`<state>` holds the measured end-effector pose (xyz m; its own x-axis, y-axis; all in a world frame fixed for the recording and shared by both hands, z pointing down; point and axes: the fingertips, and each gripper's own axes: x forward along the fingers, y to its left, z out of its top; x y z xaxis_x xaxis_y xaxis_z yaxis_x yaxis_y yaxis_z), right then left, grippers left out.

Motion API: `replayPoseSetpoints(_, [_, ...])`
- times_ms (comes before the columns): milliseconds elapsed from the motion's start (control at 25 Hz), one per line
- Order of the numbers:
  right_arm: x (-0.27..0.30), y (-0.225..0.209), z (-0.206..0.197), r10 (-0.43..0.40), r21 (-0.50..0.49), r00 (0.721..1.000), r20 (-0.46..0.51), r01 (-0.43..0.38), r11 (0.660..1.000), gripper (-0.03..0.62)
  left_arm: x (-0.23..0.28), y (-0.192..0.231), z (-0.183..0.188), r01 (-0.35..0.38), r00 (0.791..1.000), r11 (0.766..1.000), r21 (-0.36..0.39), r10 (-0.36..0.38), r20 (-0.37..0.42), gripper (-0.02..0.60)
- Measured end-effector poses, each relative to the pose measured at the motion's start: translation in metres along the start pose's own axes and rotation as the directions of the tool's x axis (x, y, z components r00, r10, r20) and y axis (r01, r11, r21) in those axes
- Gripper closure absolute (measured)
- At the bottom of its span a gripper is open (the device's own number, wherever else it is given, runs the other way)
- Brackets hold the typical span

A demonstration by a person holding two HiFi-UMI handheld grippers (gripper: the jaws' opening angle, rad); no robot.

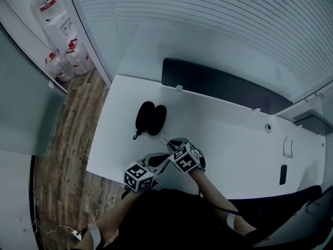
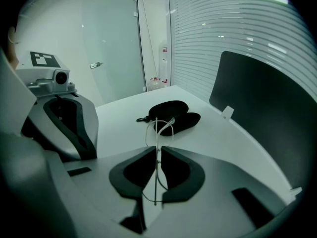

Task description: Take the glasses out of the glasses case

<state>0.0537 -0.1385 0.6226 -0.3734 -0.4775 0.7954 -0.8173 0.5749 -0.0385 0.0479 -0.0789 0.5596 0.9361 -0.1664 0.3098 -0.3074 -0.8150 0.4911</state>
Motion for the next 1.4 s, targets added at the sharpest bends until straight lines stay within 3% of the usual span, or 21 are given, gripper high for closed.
replayPoseSetpoints(480, [0.014, 0.007, -0.028, 0.029, 0.035, 0.998, -0.065, -0.026, 0.999, 0.553, 0.006, 0.002, -0.025, 0.022, 0.997, 0.999, -0.028, -0.024, -0.074, 0.575])
replayPoseSetpoints(1400, [0.040, 0.001, -0.057, 0.058, 0.033, 0.984, -0.166, -0.053, 0.998, 0.552, 0.024, 0.019, -0.050, 0.026, 0.989, 0.994, -0.106, -0.041, -0.141, 0.575])
